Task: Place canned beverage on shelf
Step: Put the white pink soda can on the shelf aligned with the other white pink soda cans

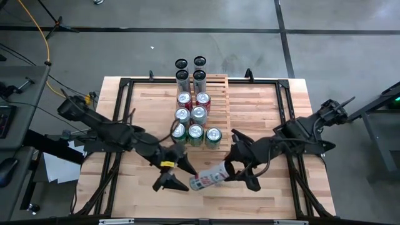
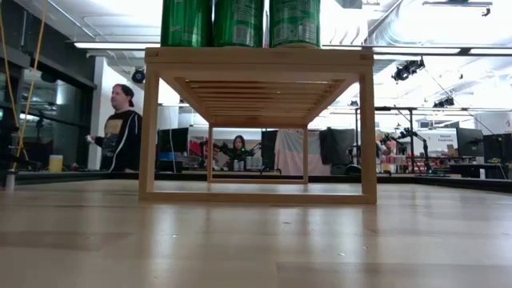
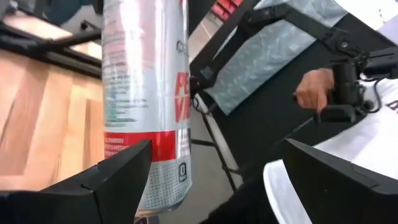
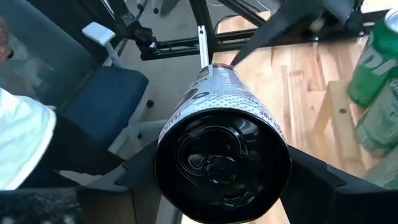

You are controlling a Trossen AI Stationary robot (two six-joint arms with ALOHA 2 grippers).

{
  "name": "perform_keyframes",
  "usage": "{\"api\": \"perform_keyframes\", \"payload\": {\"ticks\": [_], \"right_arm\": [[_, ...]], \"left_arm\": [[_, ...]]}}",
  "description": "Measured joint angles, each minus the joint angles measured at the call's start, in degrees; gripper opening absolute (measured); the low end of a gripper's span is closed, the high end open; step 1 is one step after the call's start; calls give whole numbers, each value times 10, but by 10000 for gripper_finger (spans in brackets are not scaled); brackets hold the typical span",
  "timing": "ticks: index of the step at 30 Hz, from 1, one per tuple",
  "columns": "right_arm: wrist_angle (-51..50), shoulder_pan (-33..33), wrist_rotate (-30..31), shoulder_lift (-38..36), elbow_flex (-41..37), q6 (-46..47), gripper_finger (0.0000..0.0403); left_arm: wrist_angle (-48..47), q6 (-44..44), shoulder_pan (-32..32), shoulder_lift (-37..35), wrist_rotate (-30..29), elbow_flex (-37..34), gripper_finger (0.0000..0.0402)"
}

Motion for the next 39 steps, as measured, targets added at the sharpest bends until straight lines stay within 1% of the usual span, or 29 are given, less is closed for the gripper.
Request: {"api": "perform_keyframes", "payload": {"ticks": [4, 6, 16, 18, 22, 24, 30, 32, 34, 39], "right_arm": [[0, -9, -21, 3, 0, -17, 239], [2, -12, -33, 6, 0, -18, 239], [48, -14, -77, 28, 1, -19, 239], [44, -16, -75, 27, 1, -23, 239], [37, -24, -76, 27, 1, -28, 239], [38, -30, -83, 27, 1, -32, 239], [41, -49, -90, 27, 0, -38, 239], [62, -54, -81, 28, 0, -45, 239], [86, -59, -58, 28, 0, -54, 239], [100, -67, -64, 28, 0, -63, 239]], "left_arm": [[4, -8, 7, 22, 29, 7, 349], [4, -15, 10, 30, 33, 7, 349], [-1, -27, 33, 39, 27, 6, 349], [-2, -28, 34, 40, 38, 6, 349], [-1, -47, 34, 40, 99, 6, 349], [0, -48, 34, 42, 115, 6, 349], [-3, -56, 35, 47, 119, 6, 349], [-7, -58, 35, 51, 123, 6, 349], [-4, -58, 33, 57, 131, 6, 349], [-4, -58, 32, 65, 137, 6, 349]]}}
